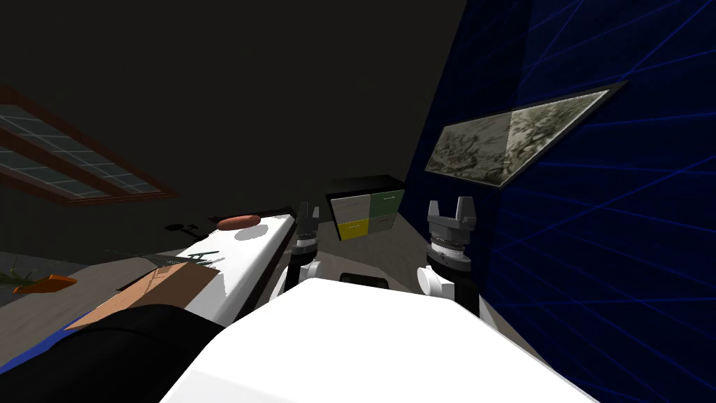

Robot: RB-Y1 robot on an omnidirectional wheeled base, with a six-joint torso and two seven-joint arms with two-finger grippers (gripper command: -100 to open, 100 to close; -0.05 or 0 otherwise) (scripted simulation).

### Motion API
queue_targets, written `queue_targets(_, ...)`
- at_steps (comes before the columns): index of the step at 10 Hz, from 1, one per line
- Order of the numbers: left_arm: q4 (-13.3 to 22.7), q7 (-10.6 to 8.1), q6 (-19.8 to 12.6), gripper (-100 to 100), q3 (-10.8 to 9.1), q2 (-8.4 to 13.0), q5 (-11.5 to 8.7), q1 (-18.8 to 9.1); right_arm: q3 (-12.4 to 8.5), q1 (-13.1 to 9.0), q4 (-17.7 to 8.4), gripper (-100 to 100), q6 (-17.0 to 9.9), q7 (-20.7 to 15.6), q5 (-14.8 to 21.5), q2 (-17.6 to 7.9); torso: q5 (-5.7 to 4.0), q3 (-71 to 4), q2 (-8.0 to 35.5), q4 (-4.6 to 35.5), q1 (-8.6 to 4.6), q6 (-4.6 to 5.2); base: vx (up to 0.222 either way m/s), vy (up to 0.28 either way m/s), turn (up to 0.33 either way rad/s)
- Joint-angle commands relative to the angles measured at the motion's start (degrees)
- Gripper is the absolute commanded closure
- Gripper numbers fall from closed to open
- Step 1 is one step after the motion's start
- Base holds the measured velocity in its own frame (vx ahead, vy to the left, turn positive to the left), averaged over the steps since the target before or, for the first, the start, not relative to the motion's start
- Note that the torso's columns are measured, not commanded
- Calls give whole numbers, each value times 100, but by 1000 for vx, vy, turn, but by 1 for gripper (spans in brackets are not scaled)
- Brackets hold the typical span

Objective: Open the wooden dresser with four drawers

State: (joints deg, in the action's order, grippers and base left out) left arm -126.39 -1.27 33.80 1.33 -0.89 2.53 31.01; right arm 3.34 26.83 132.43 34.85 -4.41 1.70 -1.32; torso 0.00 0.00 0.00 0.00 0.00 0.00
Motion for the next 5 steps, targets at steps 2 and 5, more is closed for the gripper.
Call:
queue_targets(2, 0, 0, 0, 0, 0, 0, 0, 0, 0, 0, 0, 0, 0, 0, 0, 0, 0, -1200, 597, 600, 0, 0, 0, 0, 0)
queue_targets(5, -1, 0, 0, 0, 0, 0, 0, 0, 0, 0, 1, 0, 0, 0, 0, 0, 0, -3692, 1845, 1846, 0, 0, 0, 0, 0)
